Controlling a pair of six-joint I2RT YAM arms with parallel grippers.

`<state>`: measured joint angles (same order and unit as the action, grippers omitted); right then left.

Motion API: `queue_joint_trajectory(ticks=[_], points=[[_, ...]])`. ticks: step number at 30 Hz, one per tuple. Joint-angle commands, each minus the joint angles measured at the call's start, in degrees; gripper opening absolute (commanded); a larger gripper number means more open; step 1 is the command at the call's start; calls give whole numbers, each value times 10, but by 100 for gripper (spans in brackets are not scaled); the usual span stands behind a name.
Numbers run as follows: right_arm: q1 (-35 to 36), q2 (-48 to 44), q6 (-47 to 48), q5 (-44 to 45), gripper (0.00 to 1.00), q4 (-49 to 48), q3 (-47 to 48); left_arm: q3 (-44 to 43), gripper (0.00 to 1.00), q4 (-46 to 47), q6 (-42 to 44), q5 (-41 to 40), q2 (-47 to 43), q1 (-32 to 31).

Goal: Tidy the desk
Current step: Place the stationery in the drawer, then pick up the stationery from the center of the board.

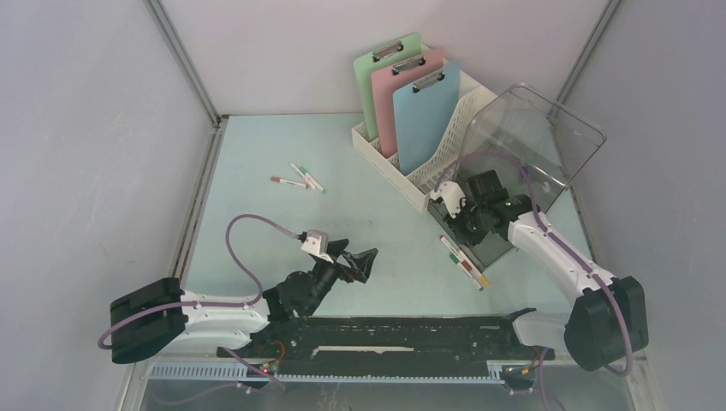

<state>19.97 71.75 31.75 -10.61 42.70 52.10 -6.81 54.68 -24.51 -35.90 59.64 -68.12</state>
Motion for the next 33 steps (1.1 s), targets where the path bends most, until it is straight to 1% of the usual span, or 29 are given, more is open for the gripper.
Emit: queue_joint_trajectory(ticks=[1, 7, 13, 16, 27, 33], points=[[26, -8, 26, -63, 33, 30, 8, -8, 100, 16, -3, -21, 5, 0], [70, 33, 48, -60, 33, 56, 8, -6, 100, 16, -4, -23, 4, 0], [92, 107, 42, -5, 33, 75, 8, -2, 100, 16, -3, -26, 0, 0], [99, 129, 33, 14, 33, 75, 7, -3, 100, 16, -3, -27, 1, 0], [105, 173, 9, 57, 34, 64, 3, -6, 100, 16, -4, -26, 7, 0], [106, 180, 5, 71, 36, 60, 0, -6, 100, 17, -5, -26, 9, 0]])
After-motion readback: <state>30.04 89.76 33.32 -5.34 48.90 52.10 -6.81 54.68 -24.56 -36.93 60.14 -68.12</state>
